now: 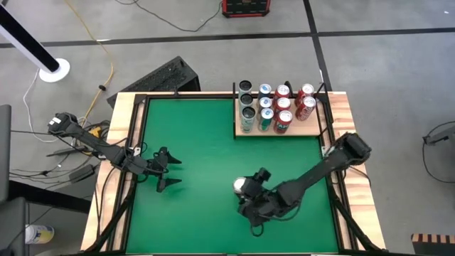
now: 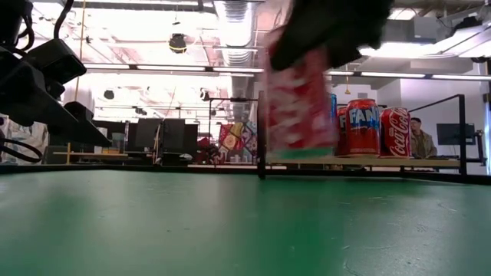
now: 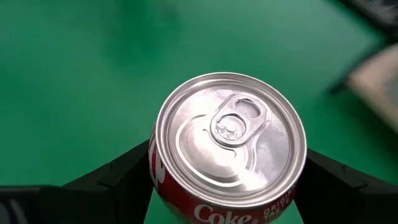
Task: Sort soda cans
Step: Put the red soda can on the shelf align with the other red soda cans
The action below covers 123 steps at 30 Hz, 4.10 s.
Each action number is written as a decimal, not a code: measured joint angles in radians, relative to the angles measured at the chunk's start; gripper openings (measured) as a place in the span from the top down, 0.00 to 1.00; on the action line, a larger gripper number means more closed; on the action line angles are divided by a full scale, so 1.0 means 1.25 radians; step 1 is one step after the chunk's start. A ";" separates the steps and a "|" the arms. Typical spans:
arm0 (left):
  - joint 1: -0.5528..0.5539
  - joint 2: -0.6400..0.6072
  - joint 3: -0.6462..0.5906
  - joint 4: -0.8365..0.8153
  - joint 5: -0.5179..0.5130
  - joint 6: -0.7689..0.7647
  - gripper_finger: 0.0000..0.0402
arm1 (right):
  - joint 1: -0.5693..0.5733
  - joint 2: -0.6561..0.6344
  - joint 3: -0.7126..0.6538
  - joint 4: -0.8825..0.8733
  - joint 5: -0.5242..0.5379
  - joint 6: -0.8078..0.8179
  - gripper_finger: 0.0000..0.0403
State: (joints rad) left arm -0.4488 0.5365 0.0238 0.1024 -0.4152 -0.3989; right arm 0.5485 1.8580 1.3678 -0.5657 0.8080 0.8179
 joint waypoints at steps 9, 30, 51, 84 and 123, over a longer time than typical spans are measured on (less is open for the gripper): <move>0.000 0.000 0.000 0.001 0.000 -0.003 0.02 | 0.125 -0.163 -0.046 -0.543 0.072 0.442 0.18; 0.000 0.000 0.000 0.024 -0.009 -0.002 0.02 | -0.015 -0.523 -0.517 -0.669 0.098 0.869 0.17; 0.000 0.000 0.000 0.016 -0.006 -0.004 0.02 | -0.391 -0.567 -0.517 -0.582 0.153 0.606 0.17; 0.000 0.000 0.000 -0.008 -0.005 -0.013 0.02 | -0.504 -0.567 -0.516 -0.510 0.141 0.491 0.06; 0.000 0.000 0.000 -0.012 -0.007 -0.013 0.02 | -0.373 -0.666 -0.296 -0.450 0.017 0.217 0.07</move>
State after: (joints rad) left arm -0.4490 0.5365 0.0238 0.0879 -0.4240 -0.4156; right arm 0.0828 1.0260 0.9977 -1.1286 0.8290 1.0893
